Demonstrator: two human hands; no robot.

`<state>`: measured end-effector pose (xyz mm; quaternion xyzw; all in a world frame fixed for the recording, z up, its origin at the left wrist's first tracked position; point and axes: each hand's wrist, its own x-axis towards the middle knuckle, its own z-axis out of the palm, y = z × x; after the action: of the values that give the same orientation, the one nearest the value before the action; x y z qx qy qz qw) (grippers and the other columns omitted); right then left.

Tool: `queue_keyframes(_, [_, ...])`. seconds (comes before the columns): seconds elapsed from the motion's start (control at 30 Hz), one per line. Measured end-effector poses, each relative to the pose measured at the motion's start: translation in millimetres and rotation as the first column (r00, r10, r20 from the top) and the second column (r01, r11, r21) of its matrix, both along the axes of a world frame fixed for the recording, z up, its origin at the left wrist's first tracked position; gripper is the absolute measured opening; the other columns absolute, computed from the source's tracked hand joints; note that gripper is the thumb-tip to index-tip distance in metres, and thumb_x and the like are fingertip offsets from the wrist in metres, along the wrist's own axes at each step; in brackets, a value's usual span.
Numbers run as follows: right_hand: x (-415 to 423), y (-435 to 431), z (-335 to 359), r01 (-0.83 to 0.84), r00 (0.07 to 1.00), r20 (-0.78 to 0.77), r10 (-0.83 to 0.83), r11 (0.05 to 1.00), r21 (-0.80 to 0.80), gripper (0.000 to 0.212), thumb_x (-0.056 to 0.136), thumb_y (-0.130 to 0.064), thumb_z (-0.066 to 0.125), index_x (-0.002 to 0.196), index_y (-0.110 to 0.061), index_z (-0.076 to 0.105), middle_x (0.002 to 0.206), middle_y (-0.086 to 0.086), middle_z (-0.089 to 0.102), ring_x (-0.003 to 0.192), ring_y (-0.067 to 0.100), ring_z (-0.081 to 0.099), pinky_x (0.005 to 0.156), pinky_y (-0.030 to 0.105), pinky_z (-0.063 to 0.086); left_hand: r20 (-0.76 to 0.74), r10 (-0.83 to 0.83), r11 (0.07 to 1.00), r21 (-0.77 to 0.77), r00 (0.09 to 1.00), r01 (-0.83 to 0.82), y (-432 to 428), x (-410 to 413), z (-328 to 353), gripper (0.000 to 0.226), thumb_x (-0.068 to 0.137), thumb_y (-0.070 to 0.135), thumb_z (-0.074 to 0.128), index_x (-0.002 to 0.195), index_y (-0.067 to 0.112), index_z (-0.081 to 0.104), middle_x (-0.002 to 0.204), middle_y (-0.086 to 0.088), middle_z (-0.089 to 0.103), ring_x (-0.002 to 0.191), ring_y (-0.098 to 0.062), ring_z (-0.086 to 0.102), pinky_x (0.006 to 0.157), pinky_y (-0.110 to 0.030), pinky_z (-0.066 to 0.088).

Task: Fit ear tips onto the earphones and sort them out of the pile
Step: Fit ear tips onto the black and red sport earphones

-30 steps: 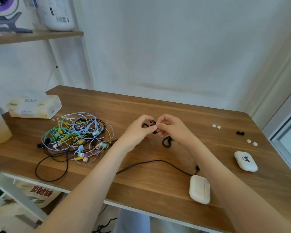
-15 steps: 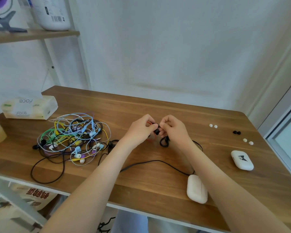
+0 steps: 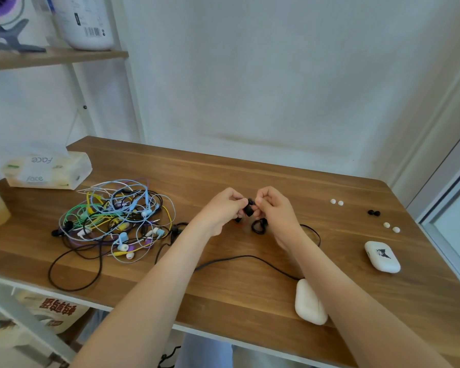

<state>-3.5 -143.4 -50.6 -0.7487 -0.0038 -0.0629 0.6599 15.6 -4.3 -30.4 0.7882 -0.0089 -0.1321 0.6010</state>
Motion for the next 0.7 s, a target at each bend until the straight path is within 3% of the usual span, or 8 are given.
queue_keyframes(0.13, [1.3, -3.6, -0.8, -0.099, 0.995, 0.011, 0.099, 0.995, 0.024, 0.020, 0.099, -0.002, 0.041, 0.086, -0.011, 0.054, 0.077, 0.003, 0.058, 0.067, 0.010, 0.055, 0.068, 0.023, 0.049, -0.046, 0.002, 0.999, -0.033, 0.999, -0.004, -0.7, 1.8, 1.2, 0.008, 0.099, 0.019, 0.048, 0.100, 0.015, 0.056, 0.081, -0.003, 0.058, 0.074, -0.012, 0.052, 0.069, -0.023, 0.042])
queue_keyframes(0.27, [3.4, -6.6, -1.6, -0.173, 0.985, 0.013, 0.172, 0.984, 0.047, 0.020, 0.100, -0.001, 0.039, 0.087, -0.010, 0.052, 0.078, 0.004, 0.060, 0.072, 0.012, 0.058, 0.070, 0.022, 0.051, -0.062, 0.006, 1.000, -0.014, 0.998, -0.007, -0.4, 6.2, -0.4, 0.010, 0.099, 0.020, 0.047, 0.101, 0.016, 0.056, 0.086, -0.004, 0.058, 0.079, -0.013, 0.052, 0.083, -0.029, 0.047])
queue_keyframes(0.4, [3.7, -8.7, 1.2, -0.250, 0.968, 0.005, 0.253, 0.952, 0.177, 0.020, 0.101, -0.002, 0.038, 0.086, -0.008, 0.050, 0.086, 0.010, 0.065, 0.080, 0.016, 0.065, 0.076, 0.026, 0.055, -0.033, 0.036, 0.998, 0.048, 0.999, -0.034, 4.3, 5.3, 2.6, 0.016, 0.100, 0.020, 0.043, 0.108, 0.013, 0.055, 0.081, -0.001, 0.056, 0.073, -0.010, 0.051, 0.071, -0.023, 0.044])
queue_keyframes(0.5, [5.5, -9.0, 3.7, -0.163, 0.986, -0.044, 0.163, 0.987, 0.004, 0.016, 0.100, -0.005, 0.043, 0.089, -0.009, 0.053, 0.085, 0.010, 0.067, 0.074, 0.016, 0.064, 0.069, 0.024, 0.054, 0.078, -0.099, 0.971, 0.227, 0.992, 0.079, 6.5, -1.6, 10.6, 0.025, 0.101, 0.028, 0.042, 0.120, 0.017, 0.055, 0.092, 0.001, 0.061, 0.083, -0.009, 0.055, 0.077, -0.025, 0.043])
queue_keyframes(0.63, [7.8, -9.0, 10.5, -0.125, 0.992, -0.056, 0.116, 0.974, -0.188, 0.007, 0.098, -0.009, 0.050, 0.094, -0.012, 0.055, 0.080, 0.004, 0.066, 0.065, 0.011, 0.062, 0.061, 0.021, 0.052, 0.210, -0.232, 0.863, 0.494, 0.950, 0.102, 18.4, -5.1, 21.1, 0.036, 0.104, 0.027, 0.035, 0.134, 0.023, 0.053, 0.135, 0.003, 0.055, 0.124, -0.017, 0.048, 0.098, -0.029, 0.039])
queue_keyframes(0.7, [6.8, -8.3, 13.4, -0.114, 0.993, -0.051, 0.106, 0.971, -0.210, 0.006, 0.097, -0.010, 0.052, 0.094, -0.012, 0.057, 0.078, 0.003, 0.066, 0.064, 0.011, 0.060, 0.059, 0.020, 0.052, 0.247, -0.265, 0.836, 0.540, 0.932, 0.095, 29.9, -5.0, 24.1, 0.038, 0.102, 0.017, 0.037, 0.136, 0.026, 0.052, 0.132, 0.003, 0.057, 0.120, -0.016, 0.051, 0.092, -0.025, 0.041])
